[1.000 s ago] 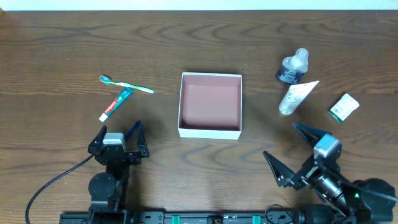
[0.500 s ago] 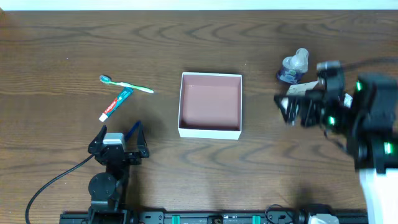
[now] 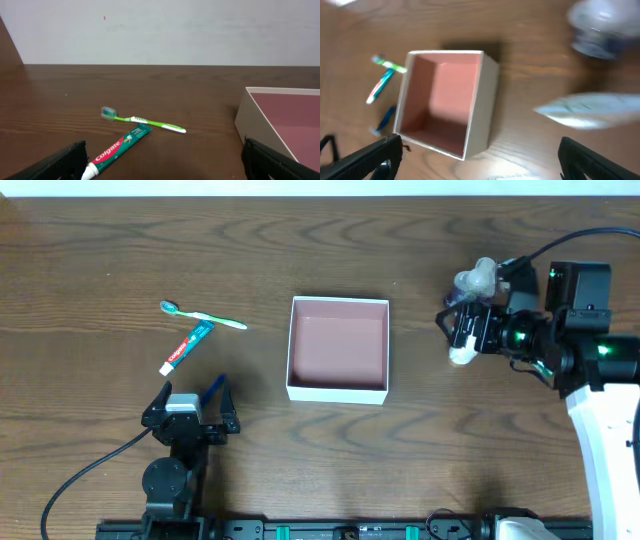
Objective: Pack container
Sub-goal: 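Move the right gripper forward to the white Pantene tube, then close the right gripper on the Pantene tube and lift it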
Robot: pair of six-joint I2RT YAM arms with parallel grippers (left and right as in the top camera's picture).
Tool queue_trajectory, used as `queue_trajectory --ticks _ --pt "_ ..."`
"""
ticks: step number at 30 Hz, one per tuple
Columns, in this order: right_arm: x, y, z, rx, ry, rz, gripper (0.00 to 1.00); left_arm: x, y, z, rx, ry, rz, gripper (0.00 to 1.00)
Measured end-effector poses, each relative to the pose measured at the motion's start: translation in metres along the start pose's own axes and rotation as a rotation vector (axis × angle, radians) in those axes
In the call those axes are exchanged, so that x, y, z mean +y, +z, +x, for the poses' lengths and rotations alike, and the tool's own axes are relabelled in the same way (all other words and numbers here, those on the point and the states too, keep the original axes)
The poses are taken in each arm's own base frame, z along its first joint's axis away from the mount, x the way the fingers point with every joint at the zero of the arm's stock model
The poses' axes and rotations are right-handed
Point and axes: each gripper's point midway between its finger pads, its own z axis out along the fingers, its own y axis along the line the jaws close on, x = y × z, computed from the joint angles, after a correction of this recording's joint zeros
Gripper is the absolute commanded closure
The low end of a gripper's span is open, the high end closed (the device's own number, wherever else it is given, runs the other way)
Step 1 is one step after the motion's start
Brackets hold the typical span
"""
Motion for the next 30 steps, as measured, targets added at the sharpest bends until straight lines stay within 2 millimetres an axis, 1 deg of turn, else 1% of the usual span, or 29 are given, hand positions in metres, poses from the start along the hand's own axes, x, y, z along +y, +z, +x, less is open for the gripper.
queue_trajectory --ticks 2,5,7,9,11,15,18,22,26,30 --pt "-0.009 -0.007 0.002 -0.014 0.065 0.063 0.01 0.000 0.000 0.000 0.000 0.000 0.000 0.02" --pt "-0.026 -0.024 0.009 -0.052 0.201 0.183 0.01 0.000 0.000 0.000 0.000 0.000 0.000 0.02" --pt "-0.034 -0.030 0.009 -0.081 0.261 0.232 0.01 0.000 0.000 0.000 0.000 0.000 0.000 0.02" --pt "-0.041 -0.034 0.006 -0.116 0.315 0.276 0.01 0.000 0.000 0.000 0.000 0.000 0.000 0.02" --pt "-0.047 -0.035 -0.001 -0.157 0.355 0.304 0.01 0.000 0.000 0.000 0.000 0.000 0.000 0.02" --pt "-0.050 -0.035 -0.017 -0.227 0.385 0.311 0.01 0.000 0.000 0.000 0.000 0.000 0.000 0.02" --pt "-0.053 -0.030 -0.026 -0.252 0.399 0.313 0.01 0.000 0.000 0.000 0.000 0.000 0.000 0.02" --pt "-0.060 -0.017 -0.027 -0.226 0.414 0.333 0.04 0.000 0.000 0.000 0.000 0.000 0.000 0.02" --pt "-0.068 0.001 -0.024 -0.178 0.433 0.356 0.13 0.000 0.000 0.000 0.000 0.000 0.000 0.02" --pt "-0.074 0.016 -0.020 -0.131 0.447 0.374 0.27 0.000 0.000 0.000 0.000 0.000 0.000 0.02"
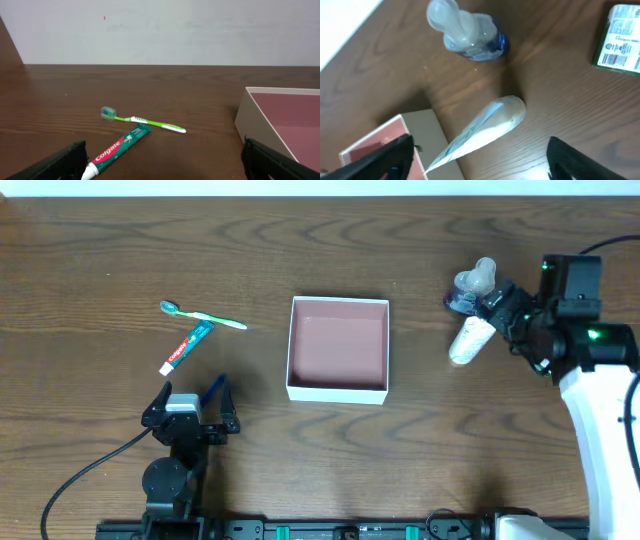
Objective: Pack container
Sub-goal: 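Close the right gripper on the Pantene tube and lift it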
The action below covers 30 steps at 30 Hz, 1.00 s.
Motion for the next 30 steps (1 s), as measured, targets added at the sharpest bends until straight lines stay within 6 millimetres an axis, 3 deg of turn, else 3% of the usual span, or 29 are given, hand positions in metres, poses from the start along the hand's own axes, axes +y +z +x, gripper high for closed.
queue_trajectory --ticks 9,17,21,25,30 --pt "0.011 0.016 0.017 0.059 -0.039 0.006 0.37 0.000 0.000 0.000 0.000 0.000 0.000 0.02" --pt "0.012 0.033 0.028 0.111 -0.054 0.029 0.60 0.000 0.000 0.000 0.000 0.000 0.000 0.02" --pt "0.009 0.040 0.030 0.131 -0.052 0.046 0.64 0.000 0.000 0.000 0.000 0.000 0.000 0.02" --pt "0.009 0.041 0.031 0.132 -0.064 0.049 0.65 0.000 0.000 0.000 0.000 0.000 0.000 0.02" --pt "0.008 0.041 0.029 0.127 -0.127 0.052 0.47 0.000 0.000 0.000 0.000 0.000 0.000 0.02"
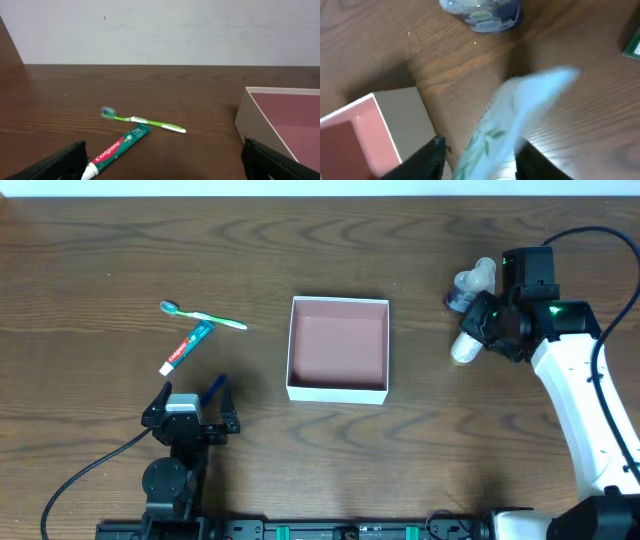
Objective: Pack container
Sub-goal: 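Close the right gripper on the Pantene tube and lift it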
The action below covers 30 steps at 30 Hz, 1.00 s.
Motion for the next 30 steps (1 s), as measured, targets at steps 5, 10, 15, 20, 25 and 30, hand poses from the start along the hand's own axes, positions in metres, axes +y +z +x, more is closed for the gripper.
queue_trajectory --ticks 5,10,15,20,25,30 --pt "-0.004 0.000 -0.003 -0.015 -0.078 0.026 0.44 0.000 0.000 0.000 0.000 0.000 0.000 0.02" --pt "-0.008 0.000 -0.006 -0.034 -0.114 0.050 0.62 0.000 0.000 0.000 0.000 0.000 0.000 0.02" --pt "-0.009 -0.001 -0.011 -0.056 -0.134 0.059 0.82 0.000 0.000 0.000 0.000 0.000 0.000 0.02" --pt "-0.010 -0.001 -0.014 -0.070 -0.138 0.067 0.99 0.000 0.000 0.000 0.000 0.000 0.000 0.02" --pt "-0.010 -0.001 -0.014 -0.068 -0.154 0.072 0.99 0.000 0.000 0.000 0.000 0.000 0.000 0.02" --pt "-0.011 -0.003 -0.007 -0.045 -0.212 0.085 0.99 0.000 0.000 0.000 0.000 0.000 0.000 0.02"
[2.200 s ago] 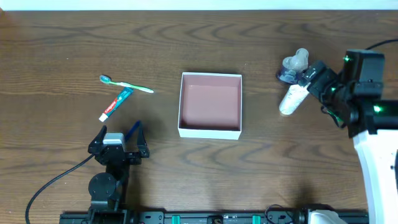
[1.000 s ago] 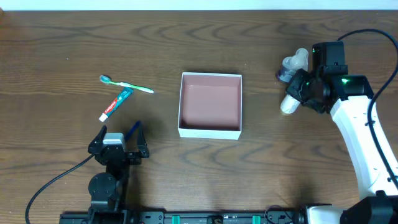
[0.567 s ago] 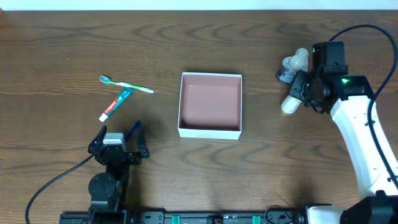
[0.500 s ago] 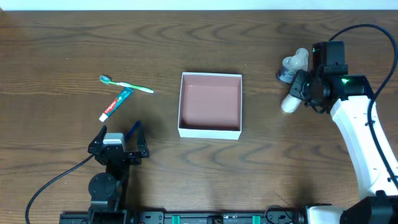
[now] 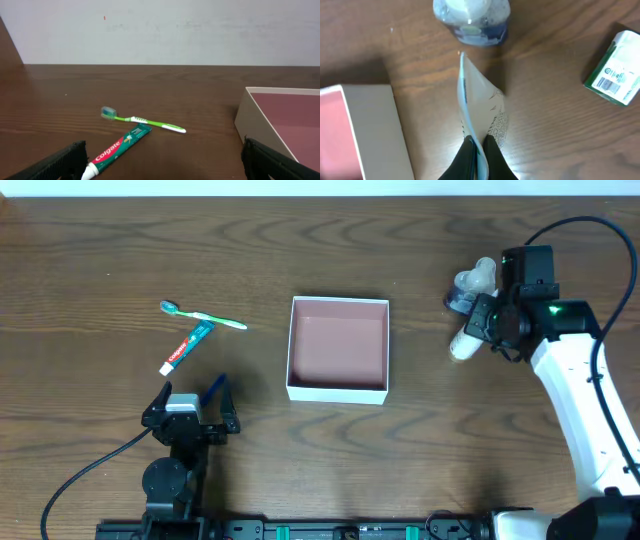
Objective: Pack container
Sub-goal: 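Close the right gripper on the Pantene tube and lift it, then carry the Pantene tube left over the white box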
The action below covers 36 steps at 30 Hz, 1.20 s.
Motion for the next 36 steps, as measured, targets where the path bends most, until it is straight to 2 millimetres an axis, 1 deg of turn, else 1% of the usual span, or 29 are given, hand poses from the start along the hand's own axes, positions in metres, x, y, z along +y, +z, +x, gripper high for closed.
queue_trajectory --ticks 4,6,8,10,12,13,14,16,19,20,22,25,28,31,33,36 --pt "0.003 -0.010 0.017 0.050 -0.076 0.012 0.99 0.000 0.000 0.000 0.000 0.000 0.000 0.02" --pt "0.003 -0.018 0.029 0.091 -0.111 0.016 0.99 0.000 0.000 0.000 0.000 0.000 0.000 0.02" --pt "0.002 -0.028 0.036 0.121 -0.143 0.018 0.99 0.000 0.000 0.000 0.000 0.000 0.000 0.02" --pt "0.005 -0.041 0.037 0.131 -0.175 0.014 0.99 0.000 0.000 0.000 0.000 0.000 0.000 0.02" --pt "0.011 -0.058 0.033 0.122 -0.214 0.001 0.99 0.000 0.000 0.000 0.000 0.000 0.000 0.02" --pt "0.017 -0.071 0.029 0.106 -0.240 -0.012 0.99 0.000 0.000 0.000 0.000 0.000 0.000 0.02" --pt "0.022 -0.079 0.026 0.092 -0.256 -0.023 0.99 0.000 0.000 0.000 0.000 0.000 0.000 0.02" --pt "0.036 -0.101 0.017 0.042 -0.298 -0.060 0.99 0.000 0.000 0.000 0.000 0.000 0.000 0.02" --pt "0.058 -0.129 0.007 -0.042 -0.351 -0.122 0.99 0.000 0.000 0.000 0.000 0.000 0.000 0.02" --pt "0.069 -0.139 0.003 -0.078 -0.372 -0.152 0.99 0.000 0.000 0.000 0.000 0.000 0.000 0.02" --pt "0.085 -0.151 -0.002 -0.134 -0.399 -0.197 0.99 0.000 0.000 0.000 0.000 0.000 0.000 0.02" --pt "0.116 -0.165 -0.005 -0.213 -0.447 -0.276 0.99 0.000 0.000 0.000 0.000 0.000 0.000 0.02" --pt "0.144 -0.170 0.000 -0.241 -0.490 -0.339 0.99 0.000 0.000 0.000 0.000 0.000 0.000 0.02" --pt "0.169 -0.164 0.004 -0.242 -0.521 -0.377 0.99 0.000 0.000 0.000 0.000 0.000 0.000 0.02" --pt "0.186 -0.151 0.007 -0.225 -0.534 -0.389 0.99 0.000 0.000 0.000 0.000 0.000 0.000 0.02" --pt "0.208 -0.122 0.012 -0.184 -0.547 -0.383 0.99 0.000 0.000 0.000 0.000 0.000 0.000 0.02"
